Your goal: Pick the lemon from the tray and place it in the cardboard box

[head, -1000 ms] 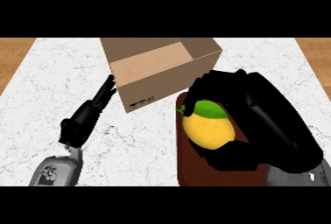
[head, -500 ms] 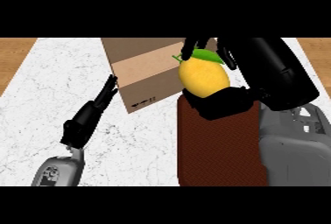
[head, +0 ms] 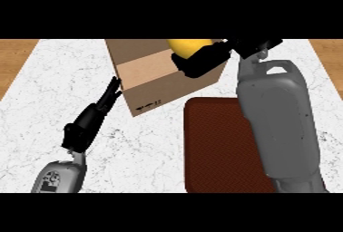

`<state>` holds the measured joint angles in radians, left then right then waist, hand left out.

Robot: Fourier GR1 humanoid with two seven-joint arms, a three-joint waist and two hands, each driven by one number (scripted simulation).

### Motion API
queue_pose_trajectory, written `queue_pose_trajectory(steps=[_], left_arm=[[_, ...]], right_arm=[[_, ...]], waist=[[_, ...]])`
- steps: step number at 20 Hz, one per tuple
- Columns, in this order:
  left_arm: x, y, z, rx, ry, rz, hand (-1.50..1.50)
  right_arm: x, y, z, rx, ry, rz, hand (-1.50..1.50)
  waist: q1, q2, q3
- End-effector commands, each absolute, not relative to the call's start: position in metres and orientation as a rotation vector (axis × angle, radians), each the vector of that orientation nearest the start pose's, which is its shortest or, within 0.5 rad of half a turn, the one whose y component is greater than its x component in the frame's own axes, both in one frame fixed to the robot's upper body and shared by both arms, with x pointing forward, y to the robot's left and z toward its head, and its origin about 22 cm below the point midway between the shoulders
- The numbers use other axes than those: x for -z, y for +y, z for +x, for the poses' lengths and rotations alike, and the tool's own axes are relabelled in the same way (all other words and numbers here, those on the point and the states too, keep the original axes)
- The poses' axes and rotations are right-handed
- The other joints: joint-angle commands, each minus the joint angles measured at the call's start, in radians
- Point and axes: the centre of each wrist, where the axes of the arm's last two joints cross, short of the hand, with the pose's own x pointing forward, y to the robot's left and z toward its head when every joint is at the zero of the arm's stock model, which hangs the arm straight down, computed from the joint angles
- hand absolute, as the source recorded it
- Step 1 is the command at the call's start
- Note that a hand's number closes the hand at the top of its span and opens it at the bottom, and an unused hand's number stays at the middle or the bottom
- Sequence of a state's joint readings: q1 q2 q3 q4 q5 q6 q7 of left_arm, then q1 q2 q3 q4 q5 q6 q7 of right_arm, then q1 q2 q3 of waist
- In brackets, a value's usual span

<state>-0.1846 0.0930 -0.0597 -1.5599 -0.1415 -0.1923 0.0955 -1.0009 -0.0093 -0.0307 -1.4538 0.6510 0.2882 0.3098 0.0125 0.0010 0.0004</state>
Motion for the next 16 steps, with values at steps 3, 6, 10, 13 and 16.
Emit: queue_pose_trajectory(steps=[3, 6, 10, 13, 16], left_arm=[[-0.045, 0.191, 0.286, 0.464, -1.600, -0.032, 0.00], [-0.043, 0.184, 0.280, 0.479, -1.619, -0.056, 0.00], [-0.043, 0.195, 0.276, 0.464, -1.606, -0.047, 0.00], [-0.044, 0.213, 0.286, 0.458, -1.602, -0.067, 0.00], [-0.041, 0.207, 0.293, 0.470, -1.600, -0.045, 0.00]], right_arm=[[-0.250, -0.077, 0.398, -0.880, -1.929, -0.558, 1.50], [-0.249, -0.073, 0.411, -0.896, -1.920, -0.584, 1.50], [-0.233, -0.053, 0.421, -0.960, -1.900, -0.623, 1.50], [-0.206, -0.064, 0.437, -0.979, -1.876, -0.654, 1.50], [-0.192, -0.050, 0.443, -0.989, -1.826, -0.636, 1.50]], waist=[[0.009, 0.006, -0.001], [0.007, 0.005, -0.001], [0.010, 0.004, -0.001], [0.015, 0.009, -0.001], [0.020, 0.011, -0.001]])
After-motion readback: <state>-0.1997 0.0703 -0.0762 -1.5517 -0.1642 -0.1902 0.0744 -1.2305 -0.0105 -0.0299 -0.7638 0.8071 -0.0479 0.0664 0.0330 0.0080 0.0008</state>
